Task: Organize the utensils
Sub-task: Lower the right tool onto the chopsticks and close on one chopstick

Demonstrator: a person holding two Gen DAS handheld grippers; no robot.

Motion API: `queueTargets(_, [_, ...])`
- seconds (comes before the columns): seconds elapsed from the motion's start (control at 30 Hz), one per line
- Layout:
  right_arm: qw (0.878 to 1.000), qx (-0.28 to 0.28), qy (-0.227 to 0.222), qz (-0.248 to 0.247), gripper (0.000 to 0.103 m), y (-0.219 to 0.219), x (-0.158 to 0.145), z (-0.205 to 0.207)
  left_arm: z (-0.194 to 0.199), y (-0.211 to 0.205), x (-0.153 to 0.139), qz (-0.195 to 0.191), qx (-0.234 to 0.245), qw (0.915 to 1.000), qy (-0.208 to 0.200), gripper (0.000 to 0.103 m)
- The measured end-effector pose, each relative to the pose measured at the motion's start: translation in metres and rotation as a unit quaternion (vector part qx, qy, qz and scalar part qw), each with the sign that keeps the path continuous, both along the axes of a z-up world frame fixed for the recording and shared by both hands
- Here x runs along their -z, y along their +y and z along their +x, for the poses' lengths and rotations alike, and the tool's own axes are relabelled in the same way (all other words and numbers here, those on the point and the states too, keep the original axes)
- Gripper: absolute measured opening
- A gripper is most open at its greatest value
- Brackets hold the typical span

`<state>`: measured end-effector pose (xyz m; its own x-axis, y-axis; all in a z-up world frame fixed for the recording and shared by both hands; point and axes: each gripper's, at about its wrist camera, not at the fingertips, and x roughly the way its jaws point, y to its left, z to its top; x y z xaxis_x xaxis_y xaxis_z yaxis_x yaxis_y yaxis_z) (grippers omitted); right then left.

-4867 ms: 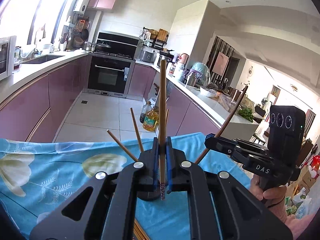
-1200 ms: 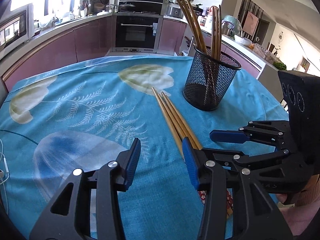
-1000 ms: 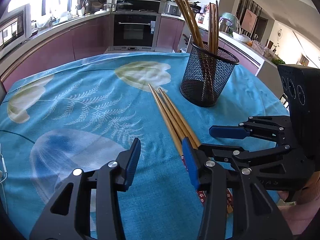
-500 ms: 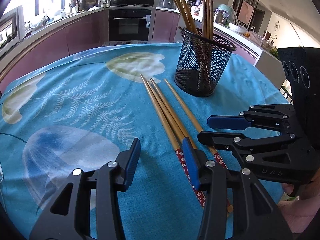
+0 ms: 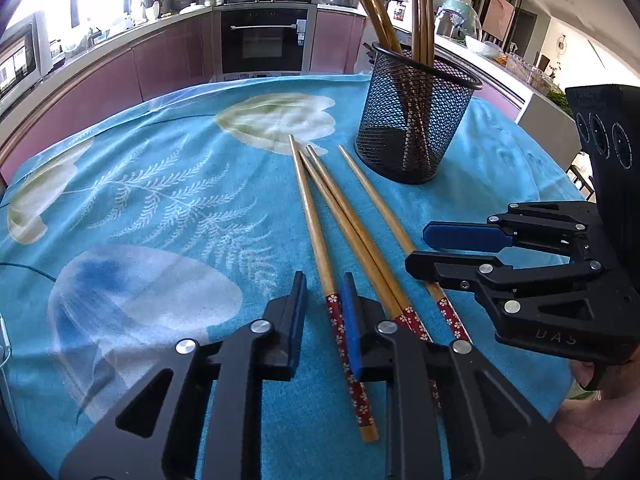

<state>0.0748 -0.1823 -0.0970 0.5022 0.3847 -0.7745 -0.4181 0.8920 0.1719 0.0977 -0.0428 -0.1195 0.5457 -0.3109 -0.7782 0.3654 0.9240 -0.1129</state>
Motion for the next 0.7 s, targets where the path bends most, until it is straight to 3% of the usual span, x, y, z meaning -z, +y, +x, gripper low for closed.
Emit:
queueTargets(0.1, [1.000, 0.001, 0.002, 0.000, 0.022, -0.002, 0.000, 0.000, -0.001, 0.006, 0.000, -0.010, -0.011, 0.9999, 0.009, 0.009])
queueTargets(0.37, [1.000, 0.001, 0.007, -0.003, 0.019, -0.006, -0.001, 0.000, -0.011, 0.010, 0.001, -0.029, -0.025, 0.9990, 0.023, 0.008])
queueTargets(0.7, [1.000, 0.009, 0.006, -0.010, 0.019, -0.005, -0.001, 0.008, 0.006, 0.000, -0.001, -0.006, -0.020, 0.9997, 0.012, 0.018])
